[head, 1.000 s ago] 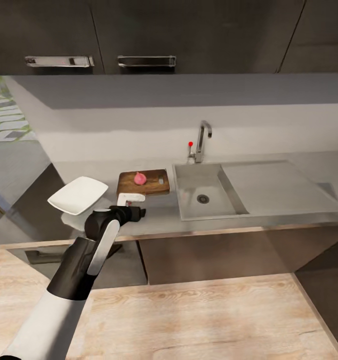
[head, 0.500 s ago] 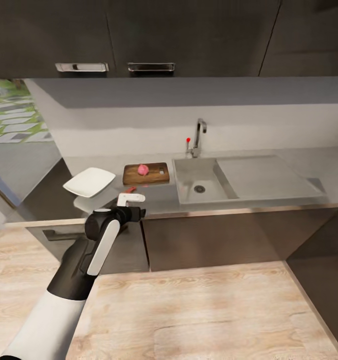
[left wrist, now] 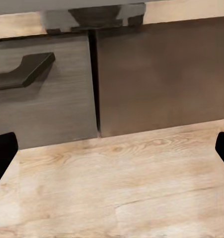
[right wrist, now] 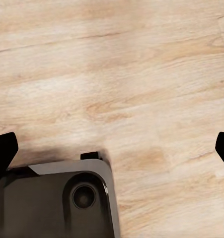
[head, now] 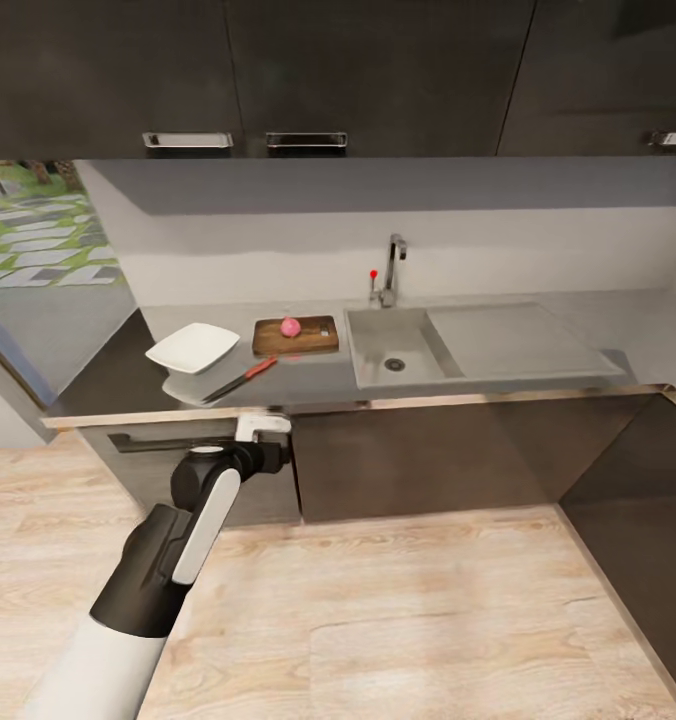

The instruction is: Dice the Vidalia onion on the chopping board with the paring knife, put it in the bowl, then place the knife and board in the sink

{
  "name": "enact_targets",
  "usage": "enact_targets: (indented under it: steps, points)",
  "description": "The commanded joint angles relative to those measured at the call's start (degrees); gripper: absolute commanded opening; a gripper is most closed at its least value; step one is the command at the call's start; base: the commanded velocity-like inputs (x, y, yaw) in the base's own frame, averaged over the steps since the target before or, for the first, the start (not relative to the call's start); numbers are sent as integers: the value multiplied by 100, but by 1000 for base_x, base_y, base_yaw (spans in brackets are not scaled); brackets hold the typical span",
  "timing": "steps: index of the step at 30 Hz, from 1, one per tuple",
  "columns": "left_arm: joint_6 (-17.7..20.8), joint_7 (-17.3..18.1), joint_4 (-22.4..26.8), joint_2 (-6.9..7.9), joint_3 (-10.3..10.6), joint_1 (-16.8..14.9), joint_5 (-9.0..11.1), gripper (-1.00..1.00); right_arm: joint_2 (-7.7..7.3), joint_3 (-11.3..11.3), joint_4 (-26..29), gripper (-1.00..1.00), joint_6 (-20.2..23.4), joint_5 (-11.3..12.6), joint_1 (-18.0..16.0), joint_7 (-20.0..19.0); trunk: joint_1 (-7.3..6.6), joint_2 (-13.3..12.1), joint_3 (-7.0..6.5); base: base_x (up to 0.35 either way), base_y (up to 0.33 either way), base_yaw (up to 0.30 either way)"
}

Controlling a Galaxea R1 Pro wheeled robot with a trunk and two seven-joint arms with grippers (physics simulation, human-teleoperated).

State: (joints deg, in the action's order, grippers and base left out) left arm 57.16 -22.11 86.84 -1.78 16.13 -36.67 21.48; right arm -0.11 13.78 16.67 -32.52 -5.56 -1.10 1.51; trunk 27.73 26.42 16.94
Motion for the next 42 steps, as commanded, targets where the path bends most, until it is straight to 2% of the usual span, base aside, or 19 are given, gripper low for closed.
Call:
enact_targets:
  steps: [1,3,8,9,10,12,14,18,21,23,24,25,27,29,32,33,34,38,42]
  points:
    - [11,-54,30,-1,4,112,58,100,2,29,-5,100,-17,-59,-4,16,2,9,9,-25,0,0]
    - [8,-48,65,-4,4,231,61,100,2,29,-5,100,-17,-59,-4,16,2,9,9,-15,0,0]
    - [-181,-19,169,5,4,852,66,100,2,29,-3,100,-17,-59,-4,16,2,9,9,-3,0,0]
    - [-495,-13,176,48,4,1129,66,100,2,29,-3,100,-17,-59,-4,16,2,9,8,0,0,0]
    - [-632,-11,178,79,4,1230,66,100,2,29,-2,100,-17,-59,-4,16,2,9,8,0,0,0]
    - [-1729,14,183,355,16,1926,79,100,2,29,2,100,-19,-59,-4,16,2,9,8,0,0,0]
    - [-2235,53,183,468,30,2331,82,100,-2,30,8,100,-22,-59,-4,16,2,9,8,0,0,0]
    - [-3069,204,185,570,43,3046,73,100,-1,29,26,100,-29,-59,-4,16,2,9,8,0,0,0]
    - [-3943,302,178,796,49,3626,63,100,-5,29,129,100,-29,-59,-4,16,2,9,8,0,0,0]
    - [-4285,320,177,918,60,3848,61,100,-6,29,197,100,-28,-59,-4,13,2,9,8,0,0,0]
    - [-4877,338,176,1121,117,4285,59,100,-5,29,339,100,-27,-59,-4,9,2,9,8,0,0,0]
    - [-5106,345,176,1195,140,4509,59,100,0,26,408,100,-30,-62,-4,8,2,9,8,0,0,0]
    - [-5368,347,171,1283,159,4844,58,100,19,19,531,100,-32,-71,-4,5,2,9,8,0,0,0]
    - [-5824,347,68,1347,171,5313,54,100,162,1,870,100,-30,-92,-4,9,2,9,8,0,0,0]
    - [-6572,349,-303,1373,176,5578,53,100,249,-44,1158,100,-28,-104,-4,11,2,9,8,0,0,0]
    - [-7676,351,-968,1380,183,5705,56,100,290,-102,1333,100,-27,-107,-4,4,2,9,8,0,0,0]
    - [-8077,350,-1206,1381,185,5728,57,100,297,-118,1362,100,-27,-106,-4,2,2,9,8,0,0,0]
    - [-8717,342,-1665,1382,186,5757,61,100,306,-143,1393,100,-32,-103,-4,-1,2,9,8,0,0,0]
    - [-8874,340,-1930,1379,182,5763,65,100,309,-157,1364,100,-33,-100,-4,-1,2,9,8,0,0,0]
